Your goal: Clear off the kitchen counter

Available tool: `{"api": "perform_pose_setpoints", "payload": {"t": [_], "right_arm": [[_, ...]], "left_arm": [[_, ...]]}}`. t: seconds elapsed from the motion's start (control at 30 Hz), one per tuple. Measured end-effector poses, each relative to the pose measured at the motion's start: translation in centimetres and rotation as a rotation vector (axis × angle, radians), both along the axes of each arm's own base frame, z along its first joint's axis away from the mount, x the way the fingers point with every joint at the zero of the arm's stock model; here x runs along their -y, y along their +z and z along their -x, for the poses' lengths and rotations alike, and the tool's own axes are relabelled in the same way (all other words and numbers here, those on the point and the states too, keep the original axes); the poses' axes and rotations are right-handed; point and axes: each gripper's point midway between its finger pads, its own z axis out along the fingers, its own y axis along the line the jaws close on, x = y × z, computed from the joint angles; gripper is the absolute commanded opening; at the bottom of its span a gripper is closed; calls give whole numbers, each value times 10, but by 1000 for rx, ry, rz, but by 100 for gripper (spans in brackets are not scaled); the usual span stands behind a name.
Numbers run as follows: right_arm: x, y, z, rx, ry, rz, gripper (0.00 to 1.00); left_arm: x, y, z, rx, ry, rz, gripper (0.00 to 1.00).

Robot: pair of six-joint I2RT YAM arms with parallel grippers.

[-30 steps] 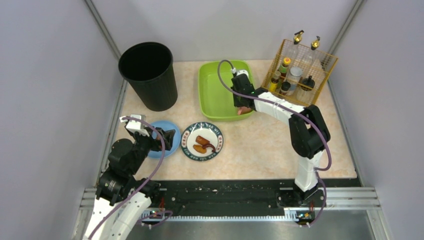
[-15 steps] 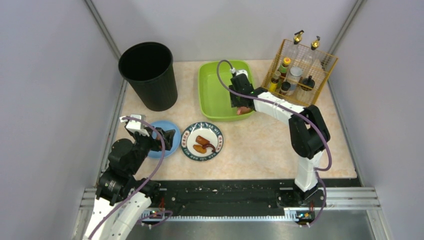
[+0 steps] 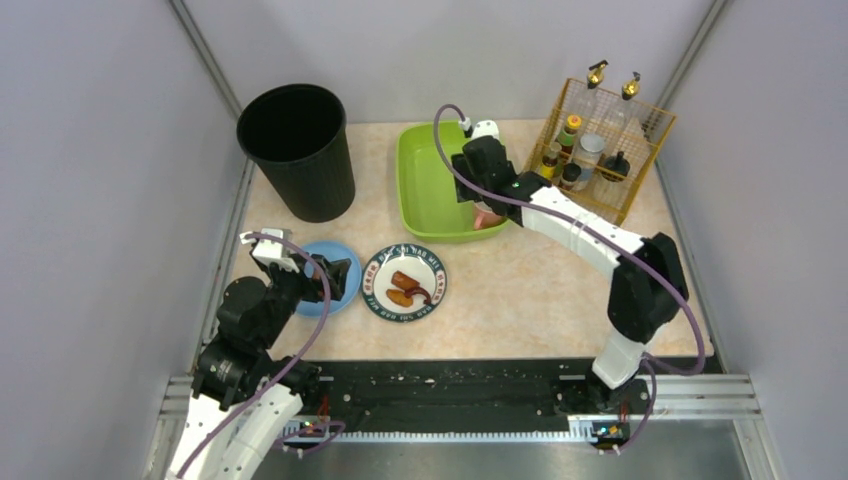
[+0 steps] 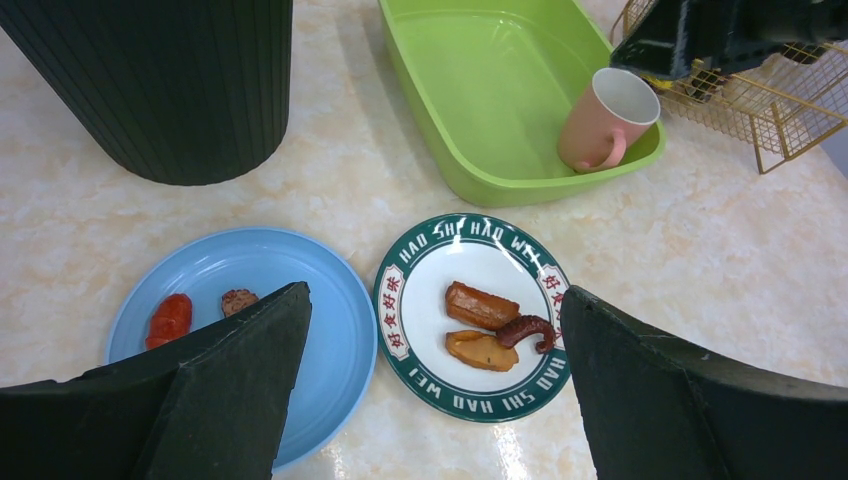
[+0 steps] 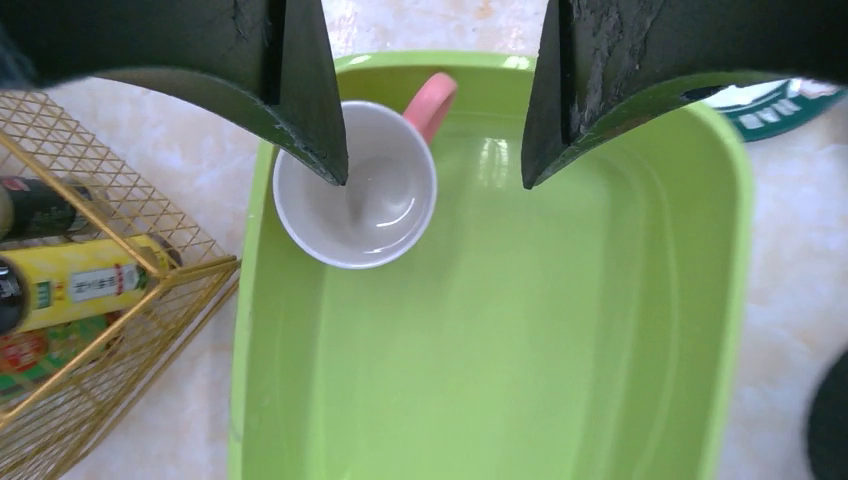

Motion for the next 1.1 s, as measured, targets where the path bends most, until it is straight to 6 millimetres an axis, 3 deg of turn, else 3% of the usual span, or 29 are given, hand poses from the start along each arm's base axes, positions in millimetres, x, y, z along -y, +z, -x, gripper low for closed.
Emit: {"api": "perform_pose_setpoints", "payload": {"t": [0.27,0.37,0.43,0.53,0.7,0.87,1.1], "right_arm": [[-21,87,37,158,74,-108,69],[-26,102,55,182,109,-157,69],[-29,102,69,177,132,-181,69],[-35,86,90,139,170,-200,69],[-40,30,127,2,231,-203,69],[-33,-23,156,-124,230,-237,70],[-33,-59,174,-197,190,-338,70]], "left_arm": [[0,0,0,0,1,0,99],[0,0,0,-1,0,0,99],[0,-1,-1,-7,1,1,99],[2,-4,-3,-26,3,4,99],[5,-16,-8,-102,16,28,99],[7,-28,-4,-192,39,79,99],[20,-31,8,-272,30,245,99]]}}
